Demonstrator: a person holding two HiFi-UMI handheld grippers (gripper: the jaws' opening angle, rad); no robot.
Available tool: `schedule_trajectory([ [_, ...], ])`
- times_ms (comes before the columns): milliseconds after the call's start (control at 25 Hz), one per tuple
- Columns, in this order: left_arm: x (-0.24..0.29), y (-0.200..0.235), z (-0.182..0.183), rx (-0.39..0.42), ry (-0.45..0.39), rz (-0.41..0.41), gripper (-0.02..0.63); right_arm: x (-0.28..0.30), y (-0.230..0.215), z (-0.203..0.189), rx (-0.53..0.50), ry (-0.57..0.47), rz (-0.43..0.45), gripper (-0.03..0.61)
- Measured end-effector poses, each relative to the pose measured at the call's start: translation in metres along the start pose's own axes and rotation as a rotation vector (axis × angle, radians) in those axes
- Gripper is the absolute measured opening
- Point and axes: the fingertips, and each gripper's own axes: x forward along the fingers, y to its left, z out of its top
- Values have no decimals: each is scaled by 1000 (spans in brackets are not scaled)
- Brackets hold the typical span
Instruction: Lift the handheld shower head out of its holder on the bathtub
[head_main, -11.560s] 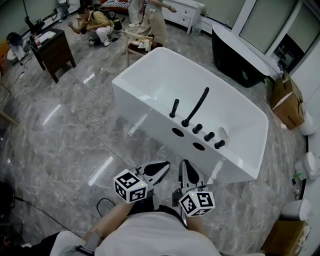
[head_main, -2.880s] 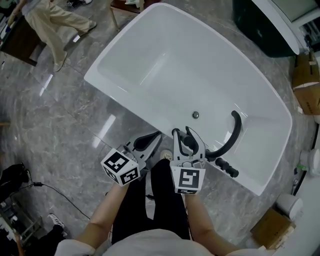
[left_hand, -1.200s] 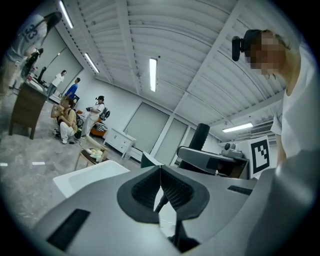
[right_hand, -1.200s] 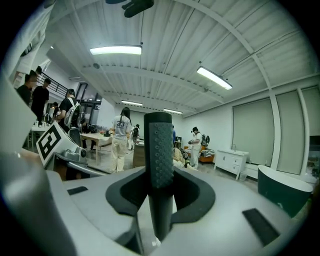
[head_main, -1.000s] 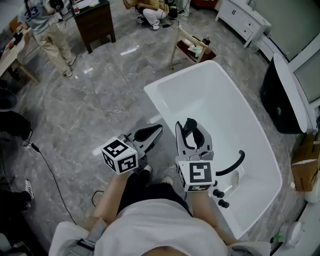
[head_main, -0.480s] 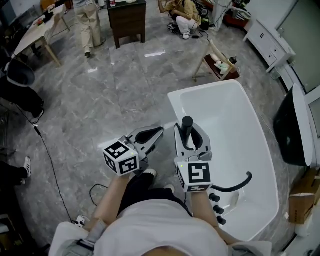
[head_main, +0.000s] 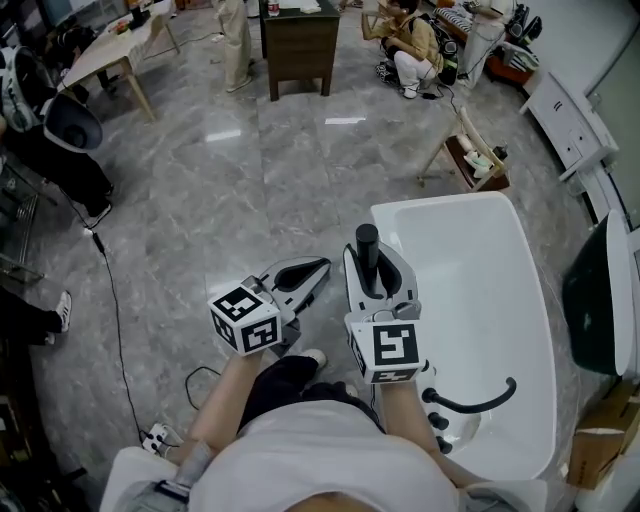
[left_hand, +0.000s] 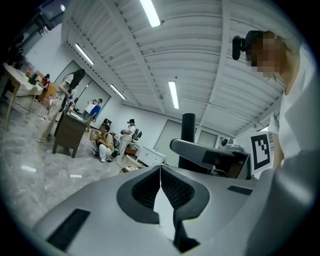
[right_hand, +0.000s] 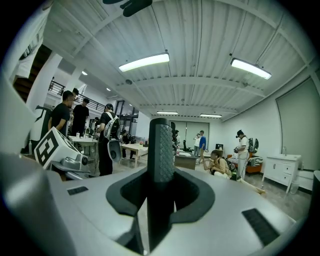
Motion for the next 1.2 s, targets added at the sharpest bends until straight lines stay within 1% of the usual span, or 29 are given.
schedule_trajectory([
  [320, -38, 44, 18, 4, -57, 112, 12, 47, 53, 9, -5, -23, 140, 124],
  [520, -60, 63, 24, 3, -97, 167, 12, 61, 76, 12, 22, -40, 197, 124],
  [720, -69, 71, 27, 2, -121, 189, 12, 68, 87, 14, 15, -45, 229, 124],
  [840, -69, 70, 27, 1, -126, 195, 12, 68, 89, 13, 30, -40, 243, 124],
  [1000, -70, 72, 31, 7, -140, 200, 12, 67, 89, 13, 36, -42, 241, 124],
  [1200, -71, 67, 29, 10, -137, 191, 12, 61, 90, 13, 44, -45, 237, 124],
])
